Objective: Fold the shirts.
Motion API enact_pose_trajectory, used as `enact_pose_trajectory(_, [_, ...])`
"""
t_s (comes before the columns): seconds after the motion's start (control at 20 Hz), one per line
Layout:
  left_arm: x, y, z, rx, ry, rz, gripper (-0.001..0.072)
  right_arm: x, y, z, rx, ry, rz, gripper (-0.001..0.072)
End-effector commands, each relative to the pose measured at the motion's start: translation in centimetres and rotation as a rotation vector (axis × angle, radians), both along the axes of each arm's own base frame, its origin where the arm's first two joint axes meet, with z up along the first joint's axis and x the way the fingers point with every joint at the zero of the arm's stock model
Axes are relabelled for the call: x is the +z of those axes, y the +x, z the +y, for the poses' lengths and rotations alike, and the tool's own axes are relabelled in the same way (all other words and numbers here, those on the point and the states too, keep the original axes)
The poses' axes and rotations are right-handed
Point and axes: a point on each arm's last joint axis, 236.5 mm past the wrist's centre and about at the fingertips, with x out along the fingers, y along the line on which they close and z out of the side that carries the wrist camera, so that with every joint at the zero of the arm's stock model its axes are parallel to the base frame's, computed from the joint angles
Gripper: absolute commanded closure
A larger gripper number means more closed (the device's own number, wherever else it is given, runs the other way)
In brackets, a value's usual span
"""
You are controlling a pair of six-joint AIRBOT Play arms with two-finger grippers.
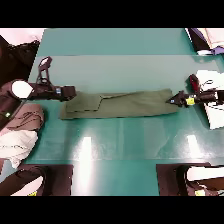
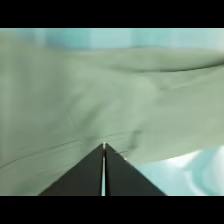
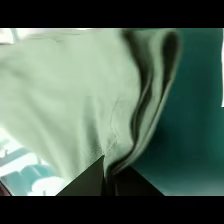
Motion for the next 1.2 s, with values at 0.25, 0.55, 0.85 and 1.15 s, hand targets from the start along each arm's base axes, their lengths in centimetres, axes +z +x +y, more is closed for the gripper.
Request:
enact_pose_trajectory(0.25, [-6.3, 0.9, -17.2, -0.352, 0.027, 0.089, 0.0681, 17.0, 1.8, 8.9, 0.171, 0.028, -0.399, 0.0699])
enact_pose_trajectory(0.55, [-11.7, 1.5, -21.0, -0.397, 0.024, 0.198, 0.0681, 25.2, 1.1, 16.3, 0.315, 0.028, -0.571, 0.0699])
enact_pose_trajectory(0.85, [-10.3, 1.1, -20.4, -0.425, 0.055, 0.180, 0.0681, 26.5, 0.7, 20.3, 0.407, -0.007, -0.583, 0.0699])
enact_pose_trajectory(1.15, [-1.7, 1.2, -14.7, -0.488, 0.286, -0.010, 0.0681, 25.4, 1.0, 24.6, 0.503, -0.012, -0.559, 0.0699])
